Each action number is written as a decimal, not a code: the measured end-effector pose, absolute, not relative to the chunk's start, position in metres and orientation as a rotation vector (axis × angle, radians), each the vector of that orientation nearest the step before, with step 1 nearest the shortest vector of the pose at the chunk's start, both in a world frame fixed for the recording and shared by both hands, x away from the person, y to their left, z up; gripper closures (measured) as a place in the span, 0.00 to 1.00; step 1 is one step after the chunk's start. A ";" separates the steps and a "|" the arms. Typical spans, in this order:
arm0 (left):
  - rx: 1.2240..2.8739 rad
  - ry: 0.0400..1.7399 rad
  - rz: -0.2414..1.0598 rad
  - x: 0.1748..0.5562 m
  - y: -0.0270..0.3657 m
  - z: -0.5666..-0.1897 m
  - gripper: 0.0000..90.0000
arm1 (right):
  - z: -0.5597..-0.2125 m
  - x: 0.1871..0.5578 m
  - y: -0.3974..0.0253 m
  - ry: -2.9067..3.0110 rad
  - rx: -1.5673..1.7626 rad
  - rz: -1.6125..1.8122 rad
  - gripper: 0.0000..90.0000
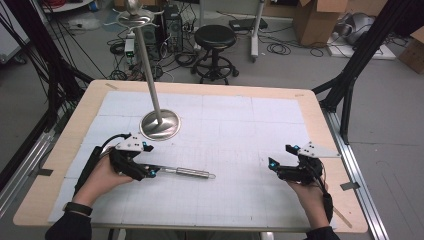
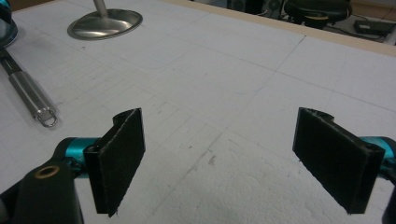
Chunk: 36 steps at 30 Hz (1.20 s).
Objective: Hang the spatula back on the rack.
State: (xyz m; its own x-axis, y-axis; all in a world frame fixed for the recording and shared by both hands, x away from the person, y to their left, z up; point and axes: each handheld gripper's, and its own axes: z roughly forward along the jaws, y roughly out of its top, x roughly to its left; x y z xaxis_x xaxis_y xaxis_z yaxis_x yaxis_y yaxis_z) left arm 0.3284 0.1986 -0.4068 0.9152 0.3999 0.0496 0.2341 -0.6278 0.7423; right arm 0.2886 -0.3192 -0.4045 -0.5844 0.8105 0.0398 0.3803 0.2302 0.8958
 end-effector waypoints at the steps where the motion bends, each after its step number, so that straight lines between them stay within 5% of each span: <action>1: 2.282 0.443 0.262 0.329 0.198 -0.408 0.22 | -0.405 0.289 -0.319 2.072 1.093 1.318 0.18; 14: 2.414 0.417 0.270 0.333 0.188 -0.423 0.35 | -0.404 0.289 -0.320 2.072 1.091 1.326 0.18; 26: 2.456 0.423 0.190 0.335 0.187 -0.428 0.62 | -0.405 0.290 -0.320 2.083 1.096 1.331 0.18; 36: 2.486 0.423 0.165 0.339 0.185 -0.426 0.65 | -0.405 0.290 -0.321 2.089 1.094 1.335 0.18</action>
State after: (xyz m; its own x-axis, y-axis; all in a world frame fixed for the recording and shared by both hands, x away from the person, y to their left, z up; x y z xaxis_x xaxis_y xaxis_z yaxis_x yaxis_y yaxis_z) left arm 0.3386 0.1854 -0.4255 0.9413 0.3369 0.0198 0.2618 -0.7659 0.5873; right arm 0.2904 -0.3208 -0.4050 -0.5973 0.8000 0.0570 0.3875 0.2257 0.8938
